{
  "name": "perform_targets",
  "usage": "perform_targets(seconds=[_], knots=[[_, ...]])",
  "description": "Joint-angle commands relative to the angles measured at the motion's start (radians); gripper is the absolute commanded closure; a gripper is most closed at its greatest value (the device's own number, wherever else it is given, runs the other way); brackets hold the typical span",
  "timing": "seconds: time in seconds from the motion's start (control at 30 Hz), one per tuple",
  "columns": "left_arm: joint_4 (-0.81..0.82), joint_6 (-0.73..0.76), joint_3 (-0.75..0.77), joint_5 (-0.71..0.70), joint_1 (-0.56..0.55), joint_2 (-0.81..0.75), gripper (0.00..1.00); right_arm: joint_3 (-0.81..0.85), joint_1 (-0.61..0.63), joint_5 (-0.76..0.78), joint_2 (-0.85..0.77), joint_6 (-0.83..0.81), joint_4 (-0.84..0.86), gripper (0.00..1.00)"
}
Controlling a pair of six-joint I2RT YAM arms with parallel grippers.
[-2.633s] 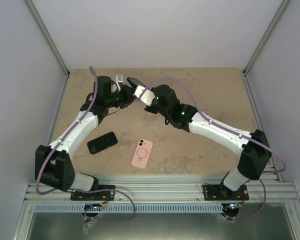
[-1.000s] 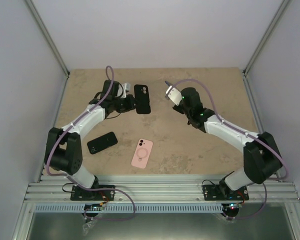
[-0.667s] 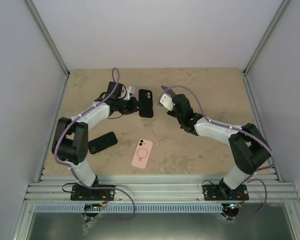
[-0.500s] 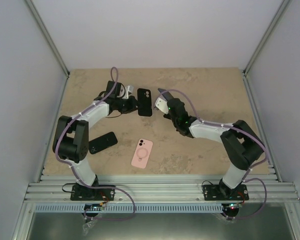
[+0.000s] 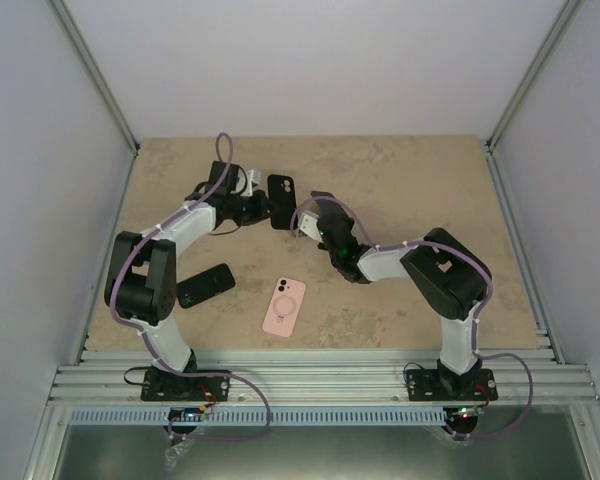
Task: Take the phone out of the phone case
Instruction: Place the phone at the center of the board.
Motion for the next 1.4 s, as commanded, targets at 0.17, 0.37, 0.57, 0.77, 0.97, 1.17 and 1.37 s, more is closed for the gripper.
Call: perform_targets(seconds=[0.17,0.37,0.57,0.77,0.97,1.17,1.37], knots=[[0.017,0.003,-0.004,-0.036,0.015,0.01,1.0,0.056,0.041,0.055,0.057,0.01,0.097,0.86],[0.016,0.002,-0.009,-0.057,0.018,0.006,1.0,0.069,0.051,0.054,0.076,0.026,0.076,0.84],[0.006,0.007,-0.01,-0.08,0.02,0.007,1.0,0.08,0.065,0.043,0.086,0.048,0.045,0.75],[0.002,0.012,-0.01,-0.09,0.019,0.013,1.0,0.089,0.07,0.023,0.087,0.076,0.011,0.73],[0.004,0.011,-0.011,-0.092,0.021,0.016,1.0,0.096,0.07,0.0,0.085,0.086,-0.009,0.7],[0.006,0.011,-0.012,-0.092,0.021,0.017,1.0,0.097,0.072,-0.016,0.08,0.093,-0.012,0.62],[0.012,0.011,-0.018,-0.089,0.021,0.016,1.0,0.102,0.07,-0.045,0.064,0.118,-0.041,0.53]])
